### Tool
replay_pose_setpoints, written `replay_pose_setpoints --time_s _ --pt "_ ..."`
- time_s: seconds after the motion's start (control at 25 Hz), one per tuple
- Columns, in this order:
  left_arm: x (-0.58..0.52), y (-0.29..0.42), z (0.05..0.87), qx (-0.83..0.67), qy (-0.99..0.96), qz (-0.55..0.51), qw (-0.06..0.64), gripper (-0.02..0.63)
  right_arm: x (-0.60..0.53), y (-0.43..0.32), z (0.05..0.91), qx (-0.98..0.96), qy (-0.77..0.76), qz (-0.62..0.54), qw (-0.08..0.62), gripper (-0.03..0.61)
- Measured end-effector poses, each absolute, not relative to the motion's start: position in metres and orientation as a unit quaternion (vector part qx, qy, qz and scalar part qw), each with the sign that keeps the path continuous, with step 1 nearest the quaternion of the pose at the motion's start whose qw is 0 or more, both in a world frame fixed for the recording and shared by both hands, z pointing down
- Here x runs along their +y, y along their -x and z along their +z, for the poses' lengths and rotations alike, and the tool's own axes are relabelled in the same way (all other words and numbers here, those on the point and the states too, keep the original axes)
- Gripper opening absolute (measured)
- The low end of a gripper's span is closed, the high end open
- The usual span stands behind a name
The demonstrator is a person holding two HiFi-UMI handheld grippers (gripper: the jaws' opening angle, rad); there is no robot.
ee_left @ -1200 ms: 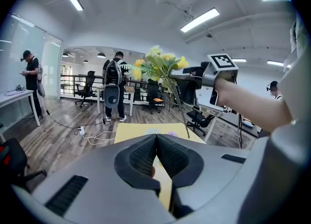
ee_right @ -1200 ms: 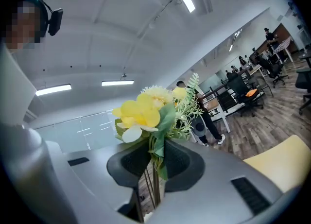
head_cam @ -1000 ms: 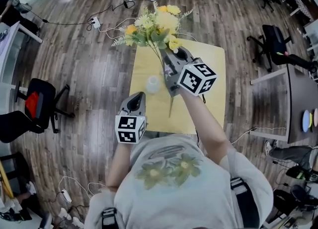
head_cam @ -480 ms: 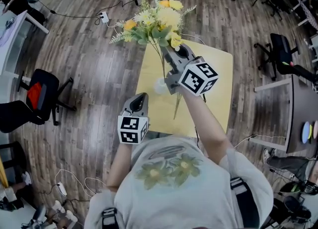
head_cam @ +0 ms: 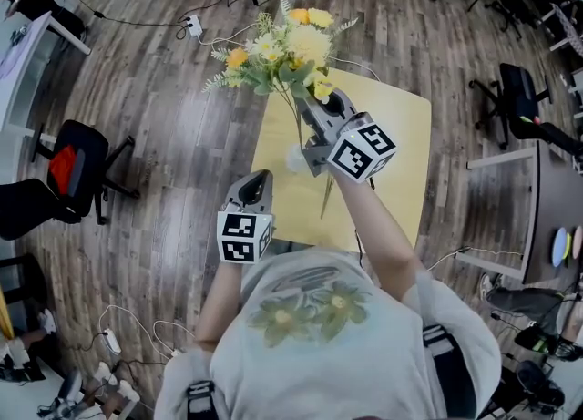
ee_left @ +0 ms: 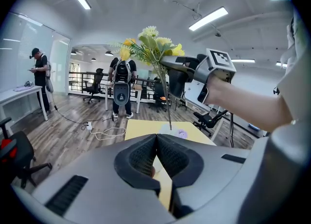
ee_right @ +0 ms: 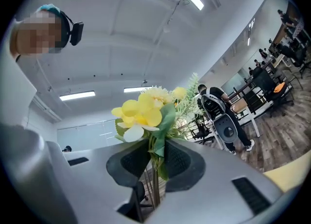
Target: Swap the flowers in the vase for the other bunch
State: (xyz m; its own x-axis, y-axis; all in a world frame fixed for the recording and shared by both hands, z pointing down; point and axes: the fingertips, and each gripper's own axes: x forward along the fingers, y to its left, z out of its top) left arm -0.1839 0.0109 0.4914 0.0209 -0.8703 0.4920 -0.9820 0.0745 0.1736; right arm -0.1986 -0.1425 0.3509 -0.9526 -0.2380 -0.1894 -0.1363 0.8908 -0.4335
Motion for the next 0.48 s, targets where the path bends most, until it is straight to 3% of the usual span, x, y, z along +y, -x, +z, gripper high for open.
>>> replay_pose_setpoints --time_s 0.48 --pt "-0.004 0.192 0.493 -0.686 -0.673 0.117 0.252 0.015 -0.143 0.201 0.396 0.971 0.108 -0.197 0.079 0.084"
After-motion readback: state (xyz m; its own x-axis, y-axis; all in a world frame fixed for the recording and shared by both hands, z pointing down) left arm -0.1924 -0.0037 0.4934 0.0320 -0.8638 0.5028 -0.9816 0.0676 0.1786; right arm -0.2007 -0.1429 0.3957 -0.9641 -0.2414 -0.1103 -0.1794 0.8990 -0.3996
